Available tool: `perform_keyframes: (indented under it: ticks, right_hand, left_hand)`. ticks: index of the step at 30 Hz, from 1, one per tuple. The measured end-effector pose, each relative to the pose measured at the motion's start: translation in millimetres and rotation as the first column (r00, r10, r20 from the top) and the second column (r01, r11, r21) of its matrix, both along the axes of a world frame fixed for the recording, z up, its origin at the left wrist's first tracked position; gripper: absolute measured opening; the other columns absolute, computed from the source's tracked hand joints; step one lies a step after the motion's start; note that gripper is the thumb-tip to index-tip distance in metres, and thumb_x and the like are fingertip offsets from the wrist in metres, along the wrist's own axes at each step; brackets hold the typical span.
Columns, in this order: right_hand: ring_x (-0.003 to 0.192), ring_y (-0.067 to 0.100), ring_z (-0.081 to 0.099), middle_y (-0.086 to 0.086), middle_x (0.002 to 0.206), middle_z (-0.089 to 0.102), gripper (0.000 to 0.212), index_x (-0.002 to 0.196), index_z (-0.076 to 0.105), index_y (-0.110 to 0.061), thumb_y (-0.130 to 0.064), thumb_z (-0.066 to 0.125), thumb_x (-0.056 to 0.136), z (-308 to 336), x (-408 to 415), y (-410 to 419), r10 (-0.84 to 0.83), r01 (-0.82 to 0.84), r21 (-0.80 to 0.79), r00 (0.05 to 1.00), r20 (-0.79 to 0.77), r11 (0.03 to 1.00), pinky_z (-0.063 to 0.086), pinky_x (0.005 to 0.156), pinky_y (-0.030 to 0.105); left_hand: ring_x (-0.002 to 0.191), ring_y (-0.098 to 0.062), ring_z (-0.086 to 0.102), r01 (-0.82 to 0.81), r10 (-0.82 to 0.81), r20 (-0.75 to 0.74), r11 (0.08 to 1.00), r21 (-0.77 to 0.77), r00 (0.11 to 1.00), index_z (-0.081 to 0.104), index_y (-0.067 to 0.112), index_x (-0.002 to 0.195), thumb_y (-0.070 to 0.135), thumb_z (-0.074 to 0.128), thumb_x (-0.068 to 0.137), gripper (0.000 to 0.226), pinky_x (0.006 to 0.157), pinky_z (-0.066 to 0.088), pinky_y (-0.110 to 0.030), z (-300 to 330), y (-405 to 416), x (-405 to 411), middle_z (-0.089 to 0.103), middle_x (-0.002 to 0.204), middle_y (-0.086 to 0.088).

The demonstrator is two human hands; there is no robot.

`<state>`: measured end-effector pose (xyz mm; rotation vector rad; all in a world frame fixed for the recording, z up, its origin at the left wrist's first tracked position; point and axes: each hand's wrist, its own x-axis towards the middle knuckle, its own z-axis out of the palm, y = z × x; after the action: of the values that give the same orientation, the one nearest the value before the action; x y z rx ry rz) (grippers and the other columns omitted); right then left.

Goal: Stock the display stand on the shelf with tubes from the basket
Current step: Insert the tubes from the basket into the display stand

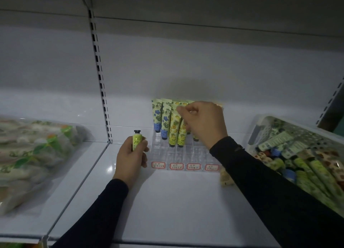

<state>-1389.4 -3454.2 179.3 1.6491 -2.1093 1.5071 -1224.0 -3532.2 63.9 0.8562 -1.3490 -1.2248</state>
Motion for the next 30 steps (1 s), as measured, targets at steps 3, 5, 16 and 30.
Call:
perform_keyframes:
  ticks: [3, 5, 16, 30]
  right_hand:
    - [0.064, 0.011, 0.067, -0.002, 0.069, 0.071, 0.031, 0.085, 0.074, -0.014, -0.042, 0.062, 0.09, -9.1, 0.7, 19.1, 0.034, -0.033, 0.027, 0.999, -0.034, 0.999, 0.057, 0.074, 0.035]
    - [0.062, 0.009, 0.066, -0.003, 0.069, 0.07, 0.032, 0.085, 0.074, -0.015, -0.043, 0.061, 0.091, -18.5, 1.9, 32.2, 0.064, -0.059, 0.096, 0.997, -0.051, 0.994, 0.055, 0.076, 0.029]
    - [0.076, 0.011, 0.068, 0.004, 0.096, 0.071, 0.038, 0.111, 0.067, -0.015, -0.046, 0.054, 0.094, -57.6, 13.8, 68.9, 0.23, -0.464, 0.32, 0.796, 0.56, 0.826, 0.055, 0.064, 0.021]
    - [0.068, 0.013, 0.06, 0.008, 0.076, 0.065, 0.016, 0.098, 0.068, -0.001, -0.015, 0.064, 0.092, -41.5, 1.3, 80.3, 0.28, -0.369, -0.064, 0.569, 0.773, 0.927, 0.054, 0.065, 0.021]
  left_hand:
    - [0.06, -0.025, 0.048, -0.004, 0.004, -0.048, 1.0, 0.005, 0.999, 0.064, 0.011, 0.099, 0.017, 0.052, 0.099, 0.013, 0.051, 0.043, -0.034, 8.5, 6.2, 3.5, 0.056, 0.074, -0.009]
    - [0.067, -0.022, 0.051, 0.008, -0.008, -0.075, 1.0, 0.008, 0.997, 0.066, 0.013, 0.1, 0.019, 0.053, 0.099, 0.015, 0.055, 0.049, -0.035, 15.8, 14.6, 6.1, 0.054, 0.074, -0.009]
    - [0.069, -0.013, 0.059, 0.301, -0.24, -0.329, 0.942, 0.151, 0.913, 0.065, 0.014, 0.098, 0.011, 0.061, 0.093, 0.006, 0.066, 0.05, -0.024, 50.1, 63.2, 4.2, 0.065, 0.076, 0.003]
    - [0.079, -0.017, 0.066, 0.32, -0.331, 0.074, 0.939, 0.129, 0.941, 0.069, 0.006, 0.096, 0.011, 0.071, 0.087, 0.01, 0.074, 0.058, -0.031, 37.6, 87.5, -2.1, 0.068, 0.083, -0.009]
